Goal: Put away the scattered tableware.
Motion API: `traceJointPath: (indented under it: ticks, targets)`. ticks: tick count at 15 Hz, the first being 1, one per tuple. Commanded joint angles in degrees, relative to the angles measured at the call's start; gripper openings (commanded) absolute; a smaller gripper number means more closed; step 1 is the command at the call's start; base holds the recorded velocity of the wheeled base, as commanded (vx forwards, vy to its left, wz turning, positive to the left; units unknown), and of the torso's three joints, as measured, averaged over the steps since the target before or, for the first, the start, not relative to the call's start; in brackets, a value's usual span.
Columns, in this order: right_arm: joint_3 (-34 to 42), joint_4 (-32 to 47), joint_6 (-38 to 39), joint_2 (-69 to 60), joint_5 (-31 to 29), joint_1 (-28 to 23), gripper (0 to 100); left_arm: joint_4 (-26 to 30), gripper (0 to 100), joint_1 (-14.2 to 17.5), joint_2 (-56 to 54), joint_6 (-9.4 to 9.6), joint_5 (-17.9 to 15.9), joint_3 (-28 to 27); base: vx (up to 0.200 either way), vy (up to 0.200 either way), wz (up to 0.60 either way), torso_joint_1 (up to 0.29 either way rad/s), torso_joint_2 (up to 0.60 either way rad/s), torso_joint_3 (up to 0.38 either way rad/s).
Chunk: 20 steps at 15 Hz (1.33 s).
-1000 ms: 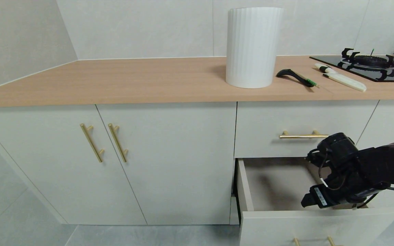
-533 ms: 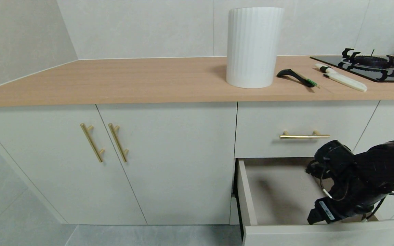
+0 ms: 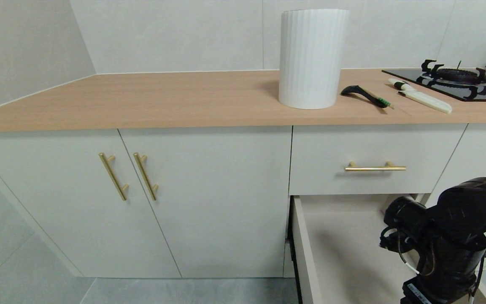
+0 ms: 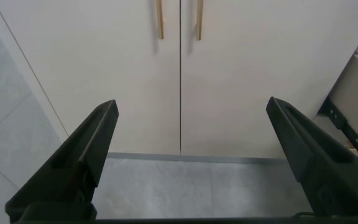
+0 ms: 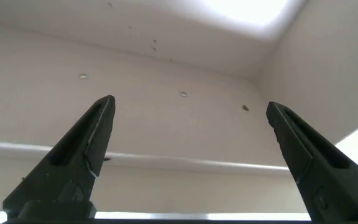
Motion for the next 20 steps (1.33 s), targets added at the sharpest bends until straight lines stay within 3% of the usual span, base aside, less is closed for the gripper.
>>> traceJointPath:
  ticks: [1, 6, 11, 13, 15, 20]
  targets:
    - [0.0, 0.2, 0.0, 1.6, 0.0, 1.0, 100, 0.0, 100, 0.0, 0.1, -0.04, 0.0, 0.0, 0.000, 0.000, 0.00, 0.000, 0.00, 0.000]
    - [-1.0, 0.3, 0.4, -1.9, 0.1, 1.1, 100, 0.0, 100, 0.0, 0.1, -0.04, 0.0, 0.0, 0.000, 0.000, 0.00, 0.000, 0.00, 0.000]
    - [-3.9, 1.3, 0.8, -22.8, 0.7, 1.1, 100, 0.0, 100, 0.0, 0.1, -0.04, 0.0, 0.0, 0.000, 0.000, 0.00, 0.000, 0.00, 0.000]
    - [-6.3, 1.3, 1.2, -31.7, 4.5, 1.0, 100, 0.0, 100, 0.0, 0.1, -0.04, 0.0, 0.0, 0.000, 0.000, 0.00, 0.000, 0.00, 0.000]
    - [-6.6, 0.5, 1.2, -36.9, 4.6, 0.8, 100, 0.0, 100, 0.0, 0.1, -0.04, 0.0, 0.0, 0.000, 0.000, 0.00, 0.000, 0.00, 0.000]
    - [-5.5, -5.8, 1.4, -37.6, 4.6, 0.7, 100, 0.0, 100, 0.0, 0.1, -0.04, 0.0, 0.0, 0.000, 0.000, 0.00, 0.000, 0.00, 0.000]
